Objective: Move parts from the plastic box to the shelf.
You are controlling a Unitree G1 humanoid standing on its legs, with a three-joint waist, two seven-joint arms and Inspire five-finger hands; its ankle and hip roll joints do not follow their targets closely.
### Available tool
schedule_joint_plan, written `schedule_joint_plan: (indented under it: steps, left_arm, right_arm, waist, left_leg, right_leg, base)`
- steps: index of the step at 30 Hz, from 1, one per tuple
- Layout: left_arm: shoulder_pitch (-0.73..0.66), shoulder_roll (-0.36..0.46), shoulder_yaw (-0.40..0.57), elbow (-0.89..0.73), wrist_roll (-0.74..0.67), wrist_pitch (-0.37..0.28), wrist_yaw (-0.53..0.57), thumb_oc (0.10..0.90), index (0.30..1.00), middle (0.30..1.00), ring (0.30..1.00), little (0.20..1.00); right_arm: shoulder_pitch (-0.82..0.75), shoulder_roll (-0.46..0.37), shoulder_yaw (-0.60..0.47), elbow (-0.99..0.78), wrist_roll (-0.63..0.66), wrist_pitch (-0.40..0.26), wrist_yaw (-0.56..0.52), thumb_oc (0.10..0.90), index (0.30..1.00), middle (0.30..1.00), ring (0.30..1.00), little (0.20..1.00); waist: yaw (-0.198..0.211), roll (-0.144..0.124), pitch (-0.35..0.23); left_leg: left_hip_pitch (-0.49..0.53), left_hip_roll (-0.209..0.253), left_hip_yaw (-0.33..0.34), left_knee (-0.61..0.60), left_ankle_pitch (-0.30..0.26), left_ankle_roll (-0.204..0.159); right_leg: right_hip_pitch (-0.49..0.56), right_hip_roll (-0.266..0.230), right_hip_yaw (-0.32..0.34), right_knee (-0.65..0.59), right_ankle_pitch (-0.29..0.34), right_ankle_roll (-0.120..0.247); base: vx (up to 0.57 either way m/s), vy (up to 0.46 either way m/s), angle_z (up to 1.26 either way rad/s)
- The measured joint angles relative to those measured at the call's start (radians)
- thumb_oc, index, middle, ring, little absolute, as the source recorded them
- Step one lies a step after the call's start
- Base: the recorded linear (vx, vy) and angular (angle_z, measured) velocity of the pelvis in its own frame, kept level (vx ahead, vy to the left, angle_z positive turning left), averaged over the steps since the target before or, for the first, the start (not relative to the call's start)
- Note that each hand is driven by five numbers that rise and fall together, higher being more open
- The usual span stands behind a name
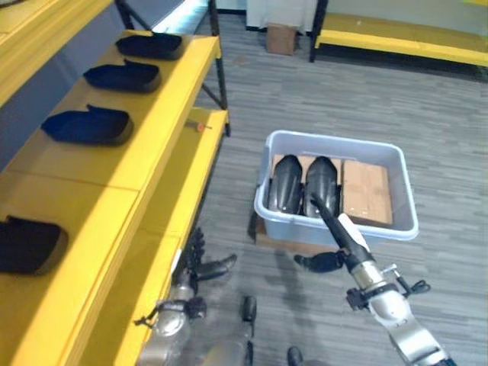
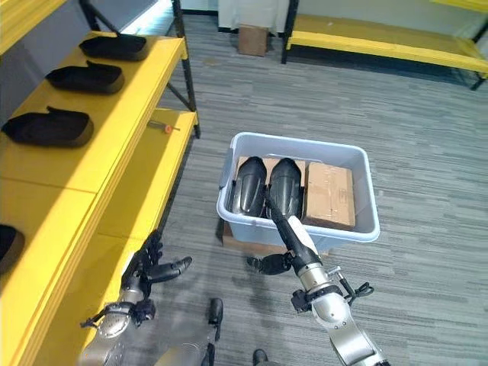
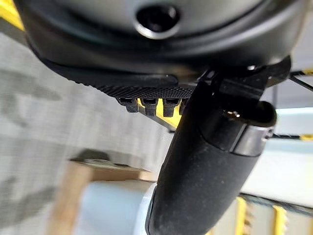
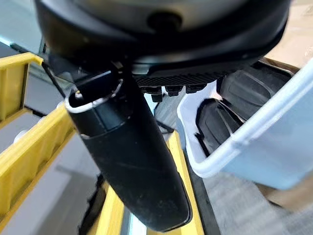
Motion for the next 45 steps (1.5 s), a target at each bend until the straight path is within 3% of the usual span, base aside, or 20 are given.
schedule_joint_plan:
  steps: [2, 6, 8, 9, 12, 14, 15, 16, 20, 21, 22, 23, 27, 32, 34, 37, 40, 42, 43, 45]
  left_arm:
    - [-0.023, 0.013, -0.001, -0.012, 0.000, -0.005, 0.005, 0.900, 1.000, 1.000, 1.000, 1.000]
    - [-0.013, 0.037, -0.004, -0.017, 0.001, -0.004, 0.018, 0.900, 1.000, 1.000, 1.000, 1.000]
    - [-0.005, 0.050, -0.011, -0.017, 0.002, -0.003, 0.025, 0.900, 1.000, 1.000, 1.000, 1.000]
    - [0.005, 0.059, -0.017, -0.017, 0.003, 0.002, 0.024, 0.900, 1.000, 1.000, 1.000, 1.000]
    - [0.029, 0.050, -0.015, -0.022, 0.005, 0.006, 0.023, 0.900, 1.000, 1.000, 1.000, 1.000]
    - [0.021, 0.049, -0.016, -0.026, 0.005, 0.006, 0.020, 0.900, 1.000, 1.000, 1.000, 1.000]
    - [0.021, 0.048, -0.014, -0.023, 0.004, 0.006, 0.019, 0.900, 1.000, 1.000, 1.000, 1.000]
    - [0.031, 0.045, -0.010, -0.015, 0.005, 0.007, 0.021, 0.900, 1.000, 1.000, 1.000, 1.000]
    - [0.042, 0.040, -0.010, -0.012, 0.011, 0.009, 0.018, 0.900, 1.000, 1.000, 1.000, 1.000]
    - [0.053, 0.041, -0.008, -0.017, 0.011, 0.010, 0.018, 0.900, 1.000, 1.000, 1.000, 1.000]
    - [0.068, 0.041, -0.003, -0.025, 0.012, 0.009, 0.017, 0.900, 1.000, 1.000, 1.000, 1.000]
    - [0.081, 0.007, 0.013, -0.026, 0.011, 0.012, 0.018, 0.900, 1.000, 1.000, 1.000, 1.000]
    - [0.106, -0.001, 0.008, -0.046, 0.011, 0.012, -0.015, 0.900, 1.000, 1.000, 1.000, 1.000]
    - [0.106, -0.001, 0.007, -0.049, 0.009, 0.012, -0.025, 0.900, 1.000, 1.000, 1.000, 1.000]
    - [0.106, -0.003, 0.002, -0.056, 0.008, 0.012, -0.025, 0.900, 1.000, 1.000, 1.000, 1.000]
    - [0.102, -0.020, -0.001, -0.052, 0.003, 0.012, -0.024, 0.900, 1.000, 1.000, 1.000, 1.000]
    - [0.095, -0.021, -0.002, -0.051, -0.002, 0.012, -0.023, 0.900, 1.000, 1.000, 1.000, 1.000]
    - [0.095, -0.021, -0.005, -0.048, -0.003, 0.011, -0.022, 0.900, 1.000, 1.000, 1.000, 1.000]
    - [0.094, -0.019, -0.007, -0.046, -0.004, 0.012, -0.023, 0.900, 1.000, 1.000, 1.000, 1.000]
    - [0.088, -0.018, -0.014, -0.038, -0.003, 0.011, -0.024, 0.900, 1.000, 1.000, 1.000, 1.000]
  right_arm:
    - [-0.017, 0.010, 0.013, 0.001, 0.000, 0.001, 0.003, 0.900, 1.000, 1.000, 1.000, 1.000]
    - [-0.030, 0.023, 0.036, 0.000, -0.001, 0.000, 0.016, 0.900, 1.000, 1.000, 1.000, 1.000]
    - [-0.024, 0.030, 0.037, -0.001, -0.001, 0.000, 0.023, 0.900, 1.000, 1.000, 1.000, 1.000]
    - [-0.022, 0.043, 0.037, -0.001, -0.002, 0.003, 0.025, 0.900, 1.000, 1.000, 1.000, 1.000]
    - [-0.018, 0.050, 0.051, -0.007, -0.002, 0.004, 0.025, 0.900, 1.000, 1.000, 1.000, 1.000]
    - [-0.020, 0.051, 0.053, 0.001, -0.002, 0.005, 0.025, 0.900, 1.000, 1.000, 1.000, 1.000]
    - [-0.020, 0.050, 0.056, 0.003, -0.002, 0.008, 0.025, 0.900, 1.000, 1.000, 1.000, 1.000]
    - [-0.022, 0.047, 0.064, 0.008, -0.004, 0.012, 0.026, 0.900, 1.000, 1.000, 1.000, 1.000]
    - [-0.012, 0.045, 0.063, 0.008, -0.030, 0.012, 0.025, 0.900, 1.000, 1.000, 1.000, 1.000]
    - [0.007, 0.049, 0.066, 0.008, -0.041, 0.013, 0.027, 0.900, 1.000, 1.000, 1.000, 1.000]
    - [0.017, 0.050, 0.072, 0.009, -0.042, 0.013, 0.030, 0.900, 1.000, 1.000, 1.000, 1.000]
    - [0.005, 0.038, 0.068, 0.015, -0.043, 0.015, 0.039, 0.900, 1.000, 1.000, 1.000, 1.000]
    - [-0.001, 0.019, 0.032, 0.010, -0.041, 0.014, 0.038, 0.900, 1.000, 1.000, 1.000, 1.000]
    - [0.002, -0.002, 0.003, 0.010, -0.038, 0.014, 0.038, 0.900, 1.000, 1.000, 1.000, 1.000]
    - [0.005, -0.013, -0.004, 0.010, -0.038, 0.013, 0.038, 0.900, 1.000, 1.000, 1.000, 1.000]
    - [0.011, -0.020, -0.007, 0.010, -0.037, 0.012, 0.038, 0.900, 1.000, 1.000, 1.000, 1.000]
    - [0.006, -0.026, -0.005, 0.010, -0.036, 0.010, 0.037, 0.900, 1.000, 1.000, 1.000, 1.000]
    - [0.006, -0.045, -0.004, 0.010, -0.030, 0.009, 0.036, 0.900, 1.000, 1.000, 1.000, 1.000]
    - [0.007, -0.048, -0.004, 0.010, -0.030, 0.009, 0.033, 0.900, 1.000, 1.000, 1.000, 1.000]
    - [0.011, -0.044, -0.007, 0.011, -0.029, 0.009, 0.019, 0.900, 1.000, 1.000, 1.000, 1.000]
  waist:
    - [-0.006, -0.031, -0.016]
    - [-0.013, -0.050, -0.028]
    - [-0.038, -0.050, -0.029]
    - [-0.040, -0.042, -0.025]
    - [-0.043, 0.007, -0.028]
    - [-0.042, 0.042, -0.025]
    - [-0.040, 0.042, -0.026]
    - [-0.033, 0.040, -0.027]
    - [-0.035, 0.022, -0.031]
    - [-0.035, -0.005, -0.047]
    - [-0.034, -0.033, -0.066]
    - [-0.018, -0.011, -0.073]
    - [-0.036, -0.004, -0.078]
    - [-0.045, 0.003, -0.081]
    - [-0.052, 0.024, -0.093]
    - [-0.052, 0.046, -0.096]
    - [-0.030, 0.033, -0.088]
    - [-0.007, 0.015, -0.060]
    - [-0.009, 0.015, -0.056]
    - [-0.015, 0.009, -0.052]
  left_leg:
    - [0.001, -0.021, 0.035, 0.033, -0.036, 0.054]
    - [0.067, -0.021, 0.045, 0.047, -0.038, 0.139]
    - [0.096, -0.022, 0.046, 0.038, -0.047, 0.153]
    - [0.134, -0.018, 0.064, 0.027, -0.048, 0.178]
    - [0.177, -0.002, 0.086, 0.026, -0.078, 0.176]
    - [0.178, 0.025, 0.086, 0.015, -0.083, 0.167]
    - [0.179, 0.026, 0.088, 0.014, -0.084, 0.163]
    - [0.209, 0.023, 0.103, -0.004, -0.091, 0.152]
    - [0.267, 0.030, 0.079, -0.030, -0.110, 0.104]
    - [0.291, 0.026, 0.059, -0.045, -0.112, 0.080]
    - [0.304, 0.020, 0.048, -0.054, -0.116, 0.064]
    - [0.306, 0.060, 0.049, -0.057, -0.120, 0.034]
    - [0.298, 0.152, 0.048, -0.058, -0.098, -0.010]
    - [0.292, 0.227, 0.047, -0.058, -0.096, -0.049]
    - [0.264, 0.263, 0.044, -0.058, -0.106, -0.064]
    - [0.211, 0.274, 0.015, -0.015, -0.100, -0.083]
    - [0.096, 0.248, 0.000, 0.174, -0.101, -0.083]
    - [-0.004, 0.244, -0.075, 0.331, -0.108, -0.092]
    - [-0.024, 0.256, -0.076, 0.329, -0.117, -0.088]
    - [-0.018, 0.325, -0.032, 0.136, -0.107, -0.098]
  right_leg:
    - [0.000, -0.001, -0.003, 0.022, -0.019, -0.017]
    - [-0.283, 0.034, -0.013, 0.653, -0.047, 0.154]
    - [-0.366, 0.033, -0.039, 0.758, -0.043, 0.157]
    - [-0.413, -0.031, -0.132, 0.755, -0.045, 0.115]
    - [-0.446, -0.169, -0.269, 0.528, 0.009, 0.032]
    - [-0.451, -0.215, -0.310, 0.237, 0.118, 0.038]
    - [-0.447, -0.222, -0.322, 0.198, 0.150, 0.052]
    - [-0.387, -0.270, -0.398, -0.047, 0.289, 0.105]
    - [-0.300, -0.280, -0.401, -0.111, 0.442, 0.115]
    - [-0.233, -0.264, -0.399, -0.139, 0.472, 0.119]
    - [-0.189, -0.253, -0.418, -0.162, 0.457, 0.122]
    - [-0.190, -0.217, -0.425, -0.162, 0.451, 0.096]
    - [-0.183, -0.125, -0.449, -0.162, 0.409, 0.044]
    - [-0.186, -0.049, -0.461, -0.163, 0.383, 0.003]
    - [-0.205, -0.020, -0.475, -0.163, 0.374, -0.008]
    - [-0.224, -0.005, -0.489, -0.162, 0.373, -0.016]
    - [-0.239, -0.025, -0.489, -0.162, 0.366, -0.024]
    - [-0.235, -0.041, -0.486, -0.166, 0.366, -0.040]
    - [-0.237, -0.043, -0.500, -0.171, 0.363, -0.049]
    - [-0.247, -0.040, -0.511, -0.171, 0.362, -0.048]
  base:
    - [0.49, 0.191, -0.52]
    - [0.22, 0.106, -0.48]
    - [0.15, 0.127, -0.03]
    - [0.17, 0.072, -0.33]
    - [0.14, -0.020, -0.27]
    - [0.17, -0.108, -0.05]
    - [0.20, -0.171, 0.01]
    - [0.15, -0.131, -0.03]
    - [0.17, -0.131, 0.16]
    - [0.19, -0.190, 0.39]
    - [0.17, -0.202, 0.12]
    - [0.15, -0.209, 0.10]
    - [0.12, -0.204, 0.02]
    - [0.08, -0.160, -0.03]
    - [0.10, -0.247, 0.17]
    - [0.04, -0.163, 0.21]
    - [-0.02, -0.042, 0.16]
    - [0.12, 0.085, 0.18]
    - [0.16, 0.162, 0.21]
    - [0.16, 0.254, 0.20]
